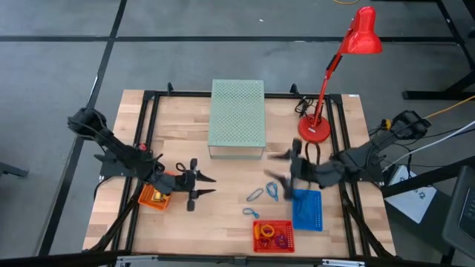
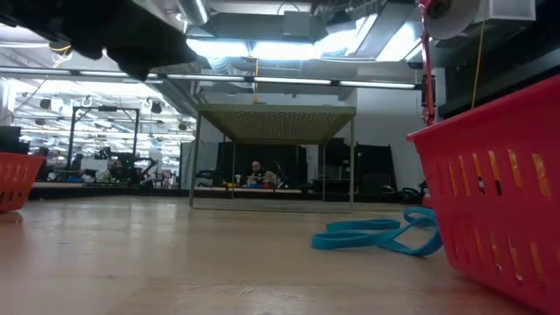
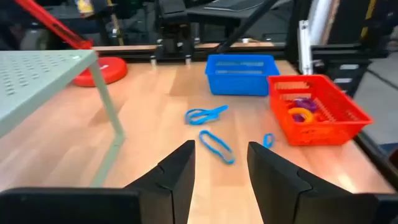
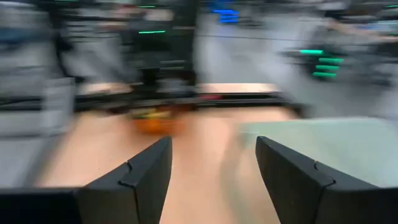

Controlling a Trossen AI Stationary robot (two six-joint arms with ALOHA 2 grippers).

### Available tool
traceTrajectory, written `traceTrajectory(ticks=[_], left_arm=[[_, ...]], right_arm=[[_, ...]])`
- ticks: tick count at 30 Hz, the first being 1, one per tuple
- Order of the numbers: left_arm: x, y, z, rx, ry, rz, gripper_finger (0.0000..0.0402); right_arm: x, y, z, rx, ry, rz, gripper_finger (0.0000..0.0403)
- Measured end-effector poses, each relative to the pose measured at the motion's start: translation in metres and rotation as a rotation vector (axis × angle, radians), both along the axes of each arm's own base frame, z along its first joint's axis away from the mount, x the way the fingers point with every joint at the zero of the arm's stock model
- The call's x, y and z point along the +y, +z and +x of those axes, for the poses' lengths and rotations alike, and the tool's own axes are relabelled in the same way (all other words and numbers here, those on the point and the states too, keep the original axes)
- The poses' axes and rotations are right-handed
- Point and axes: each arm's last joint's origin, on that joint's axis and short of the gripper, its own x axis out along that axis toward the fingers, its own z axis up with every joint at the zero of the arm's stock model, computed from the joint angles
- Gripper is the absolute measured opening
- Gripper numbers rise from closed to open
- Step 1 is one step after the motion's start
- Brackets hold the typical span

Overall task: Pick & Place Office Desk Supplies
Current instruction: Put the blue rubber band into the blue bin

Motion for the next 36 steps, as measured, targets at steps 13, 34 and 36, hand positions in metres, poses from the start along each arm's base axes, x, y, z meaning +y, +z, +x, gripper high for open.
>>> traceTrajectory(ticks=[13, 34, 36], left_arm=[[-0.006, 0.000, -0.004, -0.025, 0.075, 0.037, 0.0143], [-0.001, -0.007, 0.001, 0.061, -0.153, 0.105, 0.0143], [-0.001, -0.007, 0.001, 0.063, -0.177, 0.114, 0.0143]], right_arm=[[-0.046, -0.027, 0.032, 0.141, -0.136, 0.141, 0.0233], [-0.036, -0.124, 0.096, 0.815, -0.073, 0.149, 0.0233], [-0.028, -0.122, 0.100, 0.826, -0.049, 0.132, 0.0233]])
